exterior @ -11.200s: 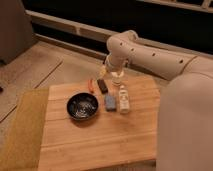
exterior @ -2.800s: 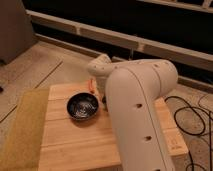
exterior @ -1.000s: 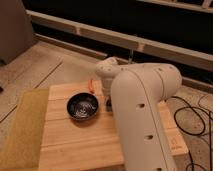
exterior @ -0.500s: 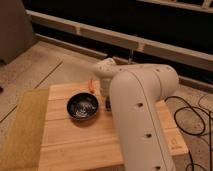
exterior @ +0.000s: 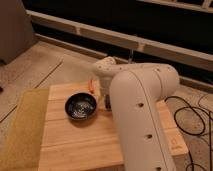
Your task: Place the eraser on the white sponge
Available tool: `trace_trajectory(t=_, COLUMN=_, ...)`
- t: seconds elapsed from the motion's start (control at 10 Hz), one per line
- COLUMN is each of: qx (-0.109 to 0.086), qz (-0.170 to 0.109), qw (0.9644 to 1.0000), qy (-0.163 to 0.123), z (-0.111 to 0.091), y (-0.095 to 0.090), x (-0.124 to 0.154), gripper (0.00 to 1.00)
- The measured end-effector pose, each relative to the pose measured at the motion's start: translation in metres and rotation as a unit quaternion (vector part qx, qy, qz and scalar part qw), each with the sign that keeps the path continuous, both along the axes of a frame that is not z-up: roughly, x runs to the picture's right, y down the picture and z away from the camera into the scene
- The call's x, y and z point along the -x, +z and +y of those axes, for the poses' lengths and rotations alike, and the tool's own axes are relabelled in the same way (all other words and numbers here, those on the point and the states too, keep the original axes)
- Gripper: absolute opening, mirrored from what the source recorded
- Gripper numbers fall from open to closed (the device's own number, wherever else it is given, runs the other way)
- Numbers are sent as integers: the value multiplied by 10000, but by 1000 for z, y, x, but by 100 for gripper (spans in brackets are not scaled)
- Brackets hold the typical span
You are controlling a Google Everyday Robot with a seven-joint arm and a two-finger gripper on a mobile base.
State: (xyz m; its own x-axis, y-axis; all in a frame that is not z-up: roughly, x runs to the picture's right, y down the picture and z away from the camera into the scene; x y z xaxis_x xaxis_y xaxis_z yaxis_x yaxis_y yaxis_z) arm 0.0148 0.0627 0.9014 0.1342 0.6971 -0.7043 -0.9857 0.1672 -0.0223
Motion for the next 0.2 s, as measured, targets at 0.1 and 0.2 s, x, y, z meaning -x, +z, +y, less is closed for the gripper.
trace_trajectory(t=0.1, qx=-133, qz=-121, qw=9998, qy=-110, z=-13, y=-4, x=14, gripper=80)
trace_trajectory(t=0.2, qx=-196, qz=-185, qw=9995, qy=-157, z=-19, y=-6, x=22, gripper=80)
